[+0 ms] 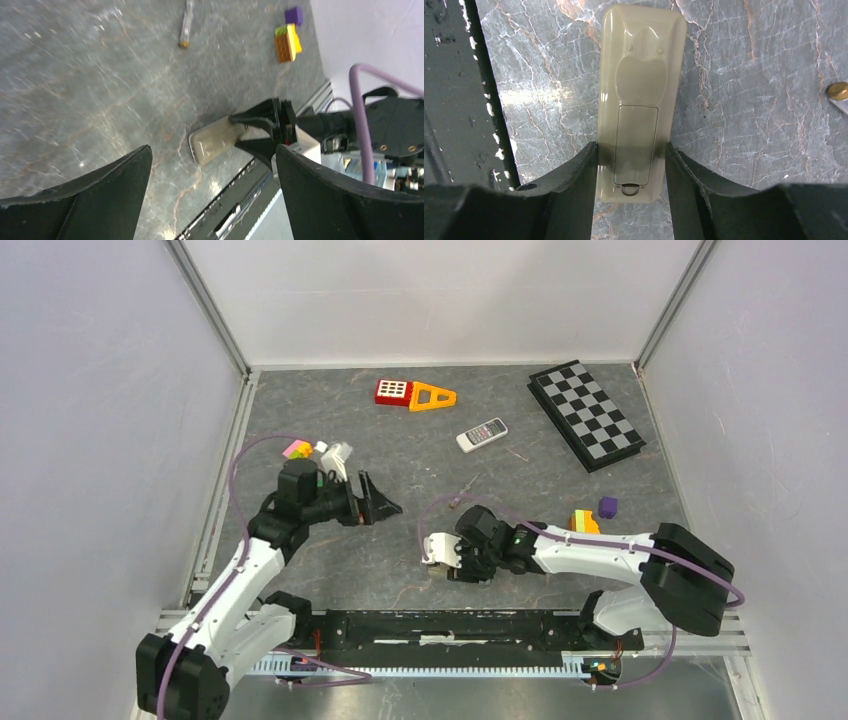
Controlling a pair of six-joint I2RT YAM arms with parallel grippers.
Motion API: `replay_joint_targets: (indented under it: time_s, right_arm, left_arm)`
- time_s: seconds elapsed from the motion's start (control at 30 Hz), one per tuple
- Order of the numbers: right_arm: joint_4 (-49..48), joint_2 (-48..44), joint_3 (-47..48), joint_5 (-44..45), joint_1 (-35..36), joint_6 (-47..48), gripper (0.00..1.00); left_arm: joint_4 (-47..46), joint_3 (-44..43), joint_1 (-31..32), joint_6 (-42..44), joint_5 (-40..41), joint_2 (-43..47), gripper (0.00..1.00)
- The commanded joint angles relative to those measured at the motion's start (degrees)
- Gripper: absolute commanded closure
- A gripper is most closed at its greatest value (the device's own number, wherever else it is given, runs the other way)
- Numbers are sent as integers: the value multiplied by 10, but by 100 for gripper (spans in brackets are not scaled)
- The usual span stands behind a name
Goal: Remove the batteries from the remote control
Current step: Adjust the remote control at the center of the board.
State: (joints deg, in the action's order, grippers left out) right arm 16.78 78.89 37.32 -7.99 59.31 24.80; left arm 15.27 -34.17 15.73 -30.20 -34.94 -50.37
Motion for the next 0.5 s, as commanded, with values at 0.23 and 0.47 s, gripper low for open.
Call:
replay_joint_targets:
  time_s: [0.23,0.47]
  right_arm:
    - [-114,25,46,8,-23,120,63]
    - [-112,-6,45,-13,-34,116,64]
  left_arm:
    - [23,15,110,-41,107,-39,0]
    - [19,-1,110,-25,106,-54,0]
